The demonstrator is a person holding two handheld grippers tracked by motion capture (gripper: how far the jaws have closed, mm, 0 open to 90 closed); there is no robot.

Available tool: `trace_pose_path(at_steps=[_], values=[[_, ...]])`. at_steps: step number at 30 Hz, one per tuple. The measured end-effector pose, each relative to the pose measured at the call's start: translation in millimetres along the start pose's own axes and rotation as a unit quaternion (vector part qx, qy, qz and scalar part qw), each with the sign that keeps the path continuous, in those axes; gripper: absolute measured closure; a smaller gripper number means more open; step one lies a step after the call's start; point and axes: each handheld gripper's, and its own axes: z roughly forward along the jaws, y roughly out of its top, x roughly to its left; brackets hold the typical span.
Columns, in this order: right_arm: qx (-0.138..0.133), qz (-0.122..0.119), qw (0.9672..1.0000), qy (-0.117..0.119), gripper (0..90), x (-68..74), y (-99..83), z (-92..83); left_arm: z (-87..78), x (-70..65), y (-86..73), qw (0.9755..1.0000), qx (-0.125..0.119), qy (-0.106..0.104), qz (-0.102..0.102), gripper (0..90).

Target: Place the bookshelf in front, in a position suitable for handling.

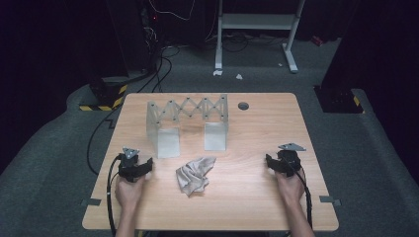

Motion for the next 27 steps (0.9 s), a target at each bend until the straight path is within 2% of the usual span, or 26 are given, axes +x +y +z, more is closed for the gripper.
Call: trace_pose_path(at_steps=[11,13,15,16,21,23,25,27], values=[[0.000,0.001,1.0000,-0.001,36.9,0.4,-0.1,-0.1,0.7,2.8,0.7,0.9999,-0.003,-0.015,-0.004,34.1],[0.001,-0.002,1.0000,0.000,36.9,0.2,0.3,-0.2,1.0,1.0,1.0,1.0000,0.001,-0.002,0.001,33.8],[0.005,-0.007,0.9999,0.006,37.3,-0.8,0.8,-0.8,1.2,2.4,1.1,0.9999,0.003,0.008,-0.010,30.2],[0.006,-0.009,0.9999,0.009,38.2,-1.1,0.5,-1.3,0.9,3.9,0.9,0.9998,0.000,0.005,-0.018,30.7],[-0.001,-0.017,0.9997,0.016,47.0,0.6,-1.6,-3.1,0.2,5.4,0.6,0.9999,-0.002,-0.003,-0.015,32.9],[-0.005,-0.013,0.9998,0.012,51.9,0.8,-3.3,-4.5,-0.9,5.8,1.1,0.9999,0.000,-0.004,-0.012,34.3],[-0.007,-0.011,0.9999,0.007,55.5,0.7,-3.4,-4.7,-3.6,8.5,1.2,0.9998,0.000,-0.009,-0.018,34.4],[-0.008,-0.013,0.9998,0.015,60.7,1.7,-3.2,-4.7,-4.4,14.0,0.9,0.9990,0.001,-0.022,-0.040,34.1]])
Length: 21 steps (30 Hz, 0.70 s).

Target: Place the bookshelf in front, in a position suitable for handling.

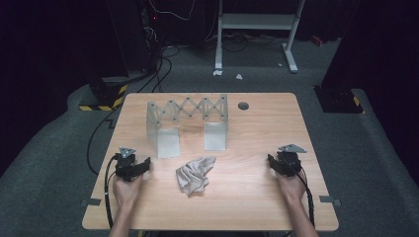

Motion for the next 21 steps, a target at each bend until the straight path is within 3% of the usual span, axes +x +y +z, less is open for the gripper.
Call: trace_pose_path(at_steps=[4,10,15,19,21], values=[[-0.001,-0.004,0.9999,0.016,60.8,4.1,0.1,0.1,-1.6,1.8,0.8,0.9998,-0.008,-0.012,-0.010,33.2],[0.000,-0.002,0.9997,0.026,55.3,5.8,2.0,2.2,-2.9,-3.8,1.7,0.9995,-0.017,-0.026,0.004,33.7],[-0.004,-0.010,0.9994,0.033,55.0,14.1,5.5,4.3,-2.3,-3.4,3.4,0.9987,-0.023,-0.042,-0.015,33.3],[-0.013,0.000,0.9983,0.057,54.7,19.7,13.1,4.6,2.4,-10.2,8.2,0.9991,-0.007,-0.042,0.002,32.1],[-0.014,-0.006,0.9976,0.068,55.0,26.5,16.9,4.5,5.8,-14.1,10.6,0.9991,-0.004,-0.041,0.010,32.2]])
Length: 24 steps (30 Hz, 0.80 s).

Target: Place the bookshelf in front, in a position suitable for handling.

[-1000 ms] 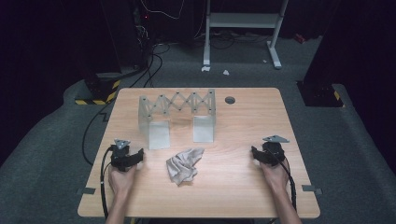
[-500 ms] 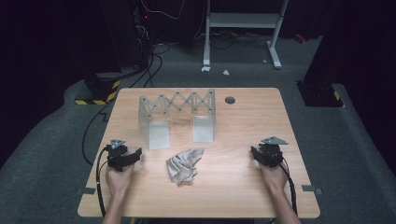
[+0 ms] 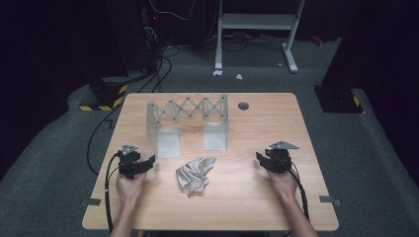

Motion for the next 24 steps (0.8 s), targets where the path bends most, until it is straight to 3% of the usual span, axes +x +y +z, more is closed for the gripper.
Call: trace_pose_path(at_steps=[4,10,17,21,24], values=[[0.003,-0.013,0.9998,0.014,55.8,10.1,5.4,6.6,2.8,-1.7,2.5,0.9998,-0.010,-0.010,-0.012,33.1],[0.005,-0.032,0.9991,0.026,58.4,24.9,14.2,14.2,3.7,-6.5,13.0,0.9999,-0.005,0.000,0.015,37.5],[0.010,-0.045,0.9982,0.039,61.4,40.8,25.6,27.3,8.2,-12.2,23.0,0.9996,-0.011,0.002,0.026,42.9],[0.016,-0.050,0.9977,0.043,61.3,49.0,32.3,34.6,11.6,-11.3,23.7,0.9996,-0.022,-0.001,0.016,46.9],[0.017,-0.063,0.9969,0.044,61.1,57.5,38.3,39.6,16.4,-12.5,22.8,0.9996,-0.018,-0.003,0.021,49.1]])
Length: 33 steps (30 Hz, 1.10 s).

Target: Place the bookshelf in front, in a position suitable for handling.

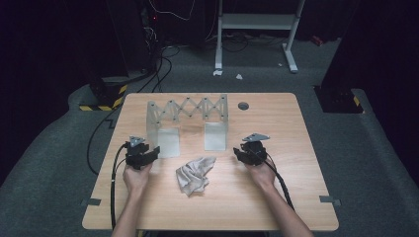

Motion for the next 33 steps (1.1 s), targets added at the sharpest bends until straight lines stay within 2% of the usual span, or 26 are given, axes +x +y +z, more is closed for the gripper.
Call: trace_pose_path(at_steps=[5,7,10,14,17,21,22,24,27,29,33], values=[[0.000,-0.008,0.9999,0.006,61.2,8.3,10.4,9.8,3.5,-0.9,-0.6,1.0000,0.005,-0.003,-0.005,52.1],[-0.006,-0.010,0.9999,0.005,61.3,10.2,12.0,12.8,3.8,-0.8,-0.1,0.9999,0.000,-0.004,-0.011,54.3],[-0.009,0.005,0.9999,0.006,61.1,8.7,12.4,17.1,4.7,-0.5,0.2,0.9999,-0.003,-0.006,-0.012,58.8],[-0.011,0.006,0.9999,0.001,61.2,9.6,12.7,22.4,7.0,-1.2,-0.8,0.9999,0.003,-0.009,-0.014,63.0],[-0.008,0.010,0.9999,0.002,61.9,9.8,12.4,26.9,7.3,-1.9,-0.2,0.9999,0.005,-0.009,-0.011,65.7],[-0.004,0.013,0.9999,0.004,63.2,11.2,12.8,31.9,8.1,-7.5,4.8,1.0000,0.009,-0.002,0.003,69.6],[0.005,0.014,0.9999,0.004,63.4,11.5,14.0,33.8,8.1,-8.6,6.2,0.9999,0.009,-0.003,0.006,70.9],[0.007,0.014,0.9999,0.004,64.0,12.1,17.5,35.8,8.5,-10.6,7.9,0.9999,0.011,-0.002,0.010,72.9],[0.001,0.013,0.9999,-0.001,67.6,13.8,22.9,37.1,9.5,-12.0,8.8,0.9999,0.013,0.001,0.010,75.5],[0.004,0.023,0.9997,0.001,69.8,13.3,23.3,38.8,10.0,-11.4,9.1,0.9999,0.014,0.000,0.004,77.1],[0.008,0.028,0.9996,-0.001,77.4,13.2,22.9,41.6,10.8,-9.5,9.4,0.9998,0.017,-0.006,-0.002,77.6]])
